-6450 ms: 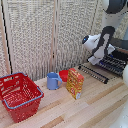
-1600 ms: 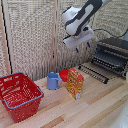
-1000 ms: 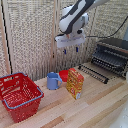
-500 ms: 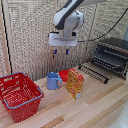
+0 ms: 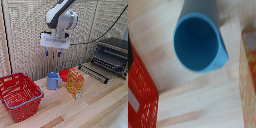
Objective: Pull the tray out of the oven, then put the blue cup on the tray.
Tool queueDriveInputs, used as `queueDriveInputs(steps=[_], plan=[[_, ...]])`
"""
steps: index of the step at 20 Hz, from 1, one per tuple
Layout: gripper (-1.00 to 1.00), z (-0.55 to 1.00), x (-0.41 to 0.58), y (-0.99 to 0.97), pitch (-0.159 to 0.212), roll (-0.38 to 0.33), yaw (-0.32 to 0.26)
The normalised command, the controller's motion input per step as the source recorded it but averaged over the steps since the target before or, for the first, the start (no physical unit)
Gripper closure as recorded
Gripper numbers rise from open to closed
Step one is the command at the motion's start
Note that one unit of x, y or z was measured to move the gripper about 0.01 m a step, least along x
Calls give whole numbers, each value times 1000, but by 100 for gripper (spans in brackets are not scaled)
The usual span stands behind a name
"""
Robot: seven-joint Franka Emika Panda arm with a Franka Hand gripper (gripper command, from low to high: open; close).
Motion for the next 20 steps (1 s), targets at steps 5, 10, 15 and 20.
queueDriveInputs(steps=[5, 10, 15, 20], plan=[[-100, 53, -494, -23, 47, -36, 49], [-100, -37, -157, -378, 34, -29, 152], [-100, -10, -5, -595, 4, -24, 208], [-100, -183, 116, -271, 26, -17, 268]])
